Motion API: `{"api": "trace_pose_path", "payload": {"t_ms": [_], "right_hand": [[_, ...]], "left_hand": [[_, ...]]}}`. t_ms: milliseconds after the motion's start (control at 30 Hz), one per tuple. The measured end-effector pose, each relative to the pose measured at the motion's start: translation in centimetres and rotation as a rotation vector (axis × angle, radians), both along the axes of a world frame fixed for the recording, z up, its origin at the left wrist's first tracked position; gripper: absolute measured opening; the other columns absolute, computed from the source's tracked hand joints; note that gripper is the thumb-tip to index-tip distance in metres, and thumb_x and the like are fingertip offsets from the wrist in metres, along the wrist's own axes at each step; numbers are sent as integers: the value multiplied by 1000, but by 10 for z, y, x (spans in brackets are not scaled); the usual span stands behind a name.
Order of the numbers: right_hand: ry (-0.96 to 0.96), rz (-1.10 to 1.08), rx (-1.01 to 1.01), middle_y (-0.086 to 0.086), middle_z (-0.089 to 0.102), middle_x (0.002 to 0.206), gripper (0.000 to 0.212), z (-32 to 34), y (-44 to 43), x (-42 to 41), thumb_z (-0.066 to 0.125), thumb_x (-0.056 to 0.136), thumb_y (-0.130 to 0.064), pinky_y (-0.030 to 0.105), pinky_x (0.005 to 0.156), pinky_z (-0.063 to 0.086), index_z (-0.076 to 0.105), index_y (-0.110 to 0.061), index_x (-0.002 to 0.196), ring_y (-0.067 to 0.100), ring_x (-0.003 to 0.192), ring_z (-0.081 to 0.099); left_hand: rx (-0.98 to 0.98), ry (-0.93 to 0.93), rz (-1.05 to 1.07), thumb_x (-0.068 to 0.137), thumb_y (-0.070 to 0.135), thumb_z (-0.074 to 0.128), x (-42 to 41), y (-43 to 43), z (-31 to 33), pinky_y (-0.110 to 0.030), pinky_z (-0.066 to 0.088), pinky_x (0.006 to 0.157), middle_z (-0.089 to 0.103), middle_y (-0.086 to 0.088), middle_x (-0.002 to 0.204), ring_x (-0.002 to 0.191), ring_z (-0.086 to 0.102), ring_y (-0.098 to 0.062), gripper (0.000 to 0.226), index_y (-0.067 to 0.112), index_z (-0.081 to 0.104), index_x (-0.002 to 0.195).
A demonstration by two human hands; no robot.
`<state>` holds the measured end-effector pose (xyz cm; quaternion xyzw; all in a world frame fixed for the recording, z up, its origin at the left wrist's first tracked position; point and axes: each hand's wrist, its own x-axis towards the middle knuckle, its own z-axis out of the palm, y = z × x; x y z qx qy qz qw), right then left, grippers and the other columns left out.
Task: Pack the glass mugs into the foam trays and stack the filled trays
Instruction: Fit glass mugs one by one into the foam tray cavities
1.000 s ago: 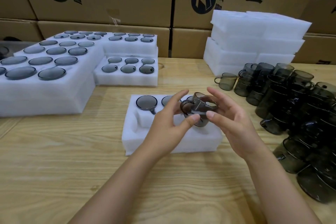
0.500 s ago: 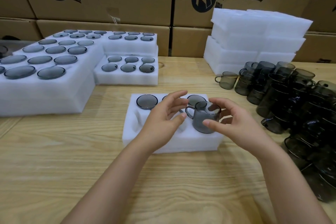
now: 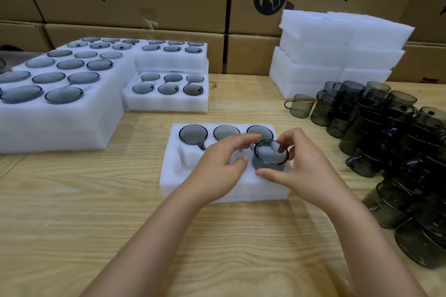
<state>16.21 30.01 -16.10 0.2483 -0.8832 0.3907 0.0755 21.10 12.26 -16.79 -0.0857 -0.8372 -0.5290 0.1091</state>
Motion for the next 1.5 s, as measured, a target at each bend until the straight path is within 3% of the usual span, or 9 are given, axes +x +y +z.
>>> {"api": "trace_pose_path", "payload": {"t_ms": [167, 367, 533, 667, 733, 833, 967, 1267, 1500], "right_hand": [[-61, 10, -26, -14, 55, 95, 57, 2, 1, -1, 76, 50, -56, 7, 66, 34, 46, -32, 92, -2, 87, 49], [5, -38, 114, -14, 53, 90, 56, 2, 1, 1, 72, 53, -60, 16, 66, 38, 47, -25, 90, 4, 89, 47], [20, -20, 271, -9, 52, 95, 53, 7, -1, 1, 72, 62, -56, 26, 76, 41, 51, -20, 94, 12, 93, 46], [-131, 45, -17, -24, 50, 110, 44, 19, -9, -3, 58, 73, -59, 12, 81, 33, 53, -33, 108, -3, 109, 45], [-30, -8, -57, -18, 49, 125, 43, 20, -27, -15, 49, 88, -51, 16, 92, 30, 50, -27, 124, 2, 123, 39], [-8, -50, 234, 5, 22, 155, 58, 13, -57, -33, 27, 98, -48, 30, 114, 8, 27, -14, 145, 18, 144, 7], [-114, -91, 587, -3, -11, 158, 67, -8, -66, -44, 7, 93, -62, 43, 116, -9, 3, -27, 150, 16, 142, -22], [-84, -132, 607, -5, 8, 158, 62, -10, -69, -46, 17, 95, -59, 44, 115, 12, 14, -28, 149, 19, 146, -4], [25, -224, 108, 5, 60, 118, 31, 0, -59, -38, 42, 96, -30, 35, 91, 40, 58, -11, 115, 25, 114, 51]], "left_hand": [[-177, 95, 23, 93, 4, 51, 0, 4, -6, 1, 26, 95, 53, 16, 128, 120, 42, 9, 39, 29, 64, 120], [-444, 216, 31, 90, 5, 47, 3, 8, -9, -30, 21, 114, 57, 0, 134, 128, 38, -2, 37, 16, 61, 123], [-655, 230, 101, 87, 22, 33, 2, 11, -12, -29, 10, 117, 60, 1, 124, 121, 46, -14, 47, 14, 51, 130], [-675, 326, 197, 83, 16, 37, 6, 18, -16, -28, 30, 103, 65, -3, 113, 106, 52, -17, 52, 8, 50, 133], [-671, 484, 267, 80, 10, 40, 8, 23, -21, -31, 43, 88, 68, -7, 100, 92, 56, -21, 49, 1, 58, 124], [-548, 683, 391, 78, 5, 45, 7, 25, -30, -35, 42, 87, 64, -17, 111, 99, 53, -26, 48, 1, 48, 125], [-560, 696, 423, 76, 7, 44, 8, 23, -32, -37, 41, 85, 60, -24, 116, 100, 49, -29, 52, 9, 41, 128], [-773, 626, 358, 76, 13, 45, 9, 26, -29, -40, 48, 90, 64, -16, 117, 101, 64, -32, 44, 4, 68, 112], [-951, 579, 326, 77, 37, 59, 16, 24, -40, -43, 48, 95, 54, -16, 137, 107, 63, -26, 68, 12, 38, 137]]}}
